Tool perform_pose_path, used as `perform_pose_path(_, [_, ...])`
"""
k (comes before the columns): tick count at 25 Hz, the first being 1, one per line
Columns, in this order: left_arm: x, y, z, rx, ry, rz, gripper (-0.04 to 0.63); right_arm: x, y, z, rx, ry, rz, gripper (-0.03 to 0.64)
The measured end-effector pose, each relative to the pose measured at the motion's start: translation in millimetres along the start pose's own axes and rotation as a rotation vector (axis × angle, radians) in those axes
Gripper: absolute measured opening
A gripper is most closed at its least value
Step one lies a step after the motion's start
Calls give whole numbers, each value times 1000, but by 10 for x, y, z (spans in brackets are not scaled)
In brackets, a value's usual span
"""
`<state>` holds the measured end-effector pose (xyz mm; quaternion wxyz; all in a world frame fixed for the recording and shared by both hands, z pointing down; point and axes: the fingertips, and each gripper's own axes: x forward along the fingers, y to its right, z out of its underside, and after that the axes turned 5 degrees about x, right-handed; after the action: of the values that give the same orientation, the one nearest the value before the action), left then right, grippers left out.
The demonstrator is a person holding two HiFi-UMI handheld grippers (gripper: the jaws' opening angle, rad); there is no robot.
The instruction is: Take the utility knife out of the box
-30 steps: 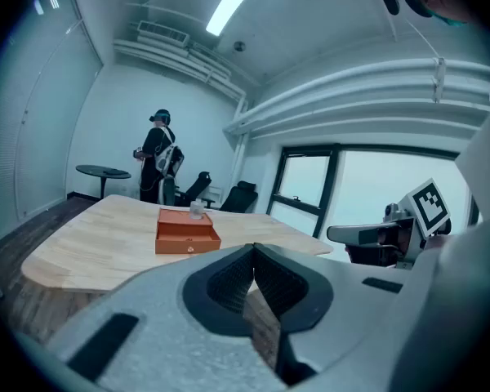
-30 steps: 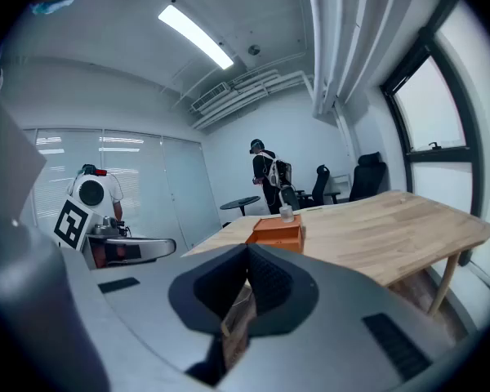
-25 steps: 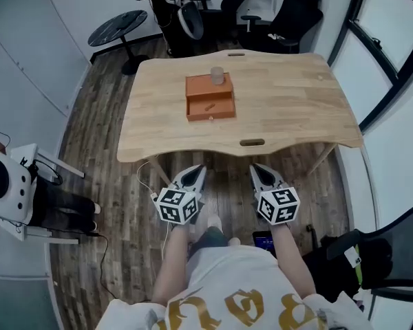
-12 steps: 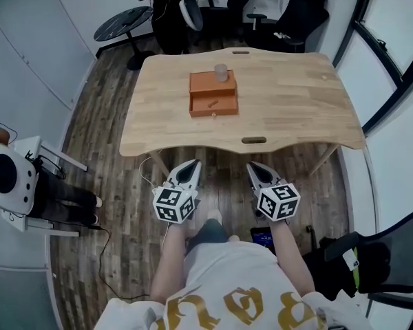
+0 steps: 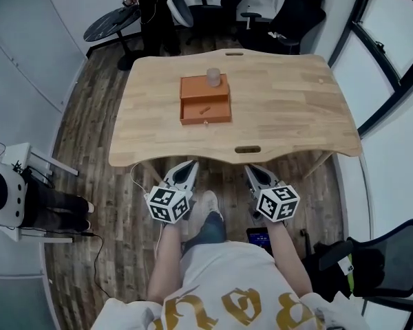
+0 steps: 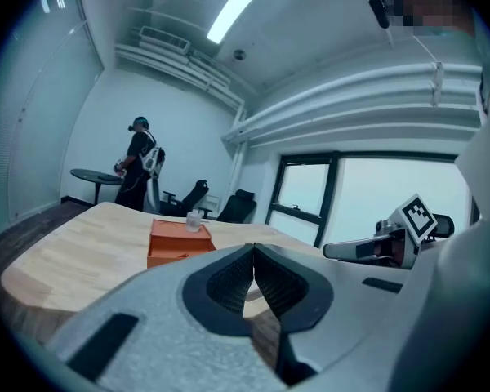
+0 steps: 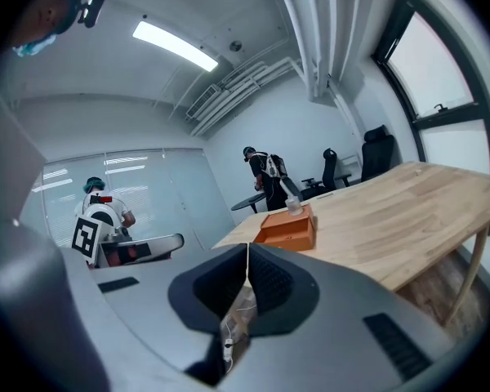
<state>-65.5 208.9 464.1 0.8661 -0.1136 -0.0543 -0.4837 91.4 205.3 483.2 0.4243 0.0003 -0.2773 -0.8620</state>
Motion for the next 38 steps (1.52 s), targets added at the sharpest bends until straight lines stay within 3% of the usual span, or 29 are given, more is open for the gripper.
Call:
perform_pose_path(15, [1744,-1305,-421,-48,-44,58,9,1624,902,-859,18,-26,87,12])
perform_pose_path(23, [2334,-1958,-506,-78,-60,83,9,2389,1187,-1031,32,-39,109,12])
perform_pose_path(27, [2528,-2110,-547,-112,-46,93,9,2485,1269,-1130,12,-29,119,12])
perform_pose_path(38, [2845,-2071,-655,-73,-45,136,9,2473,1470,-1276,10,4,169,12])
